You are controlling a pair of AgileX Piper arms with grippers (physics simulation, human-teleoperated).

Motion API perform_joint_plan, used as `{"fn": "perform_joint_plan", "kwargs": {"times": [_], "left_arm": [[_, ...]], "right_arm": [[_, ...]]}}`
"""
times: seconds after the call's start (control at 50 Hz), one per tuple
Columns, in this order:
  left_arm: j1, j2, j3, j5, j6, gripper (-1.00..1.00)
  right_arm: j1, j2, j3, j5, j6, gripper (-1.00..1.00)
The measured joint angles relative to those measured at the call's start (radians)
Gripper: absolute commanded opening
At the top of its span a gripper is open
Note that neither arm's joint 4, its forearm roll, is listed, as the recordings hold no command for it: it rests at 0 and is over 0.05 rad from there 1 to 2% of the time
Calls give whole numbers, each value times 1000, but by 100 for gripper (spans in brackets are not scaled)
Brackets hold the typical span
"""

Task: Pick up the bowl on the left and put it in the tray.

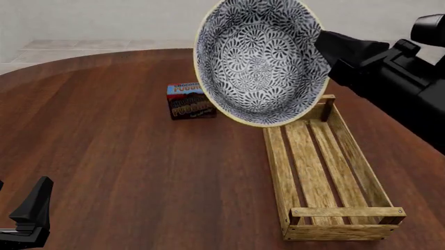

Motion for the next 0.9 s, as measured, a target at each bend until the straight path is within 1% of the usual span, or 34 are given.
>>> {"fn": "perform_joint_plan", "kwargs": {"times": [0.22,0.56,0.7,0.9], "left_arm": [[0,0,0,0,0,100],[0,0,0,0,0,100],[0,0,0,0,0,100],[0,0,0,0,0,100]], "right_arm": [[-42,-63,44,15,37,-100],[-96,-127,89,33,45,-100],[-112,-138,104,33,72,-100],[-164,-144,134,12,107,-100]]}}
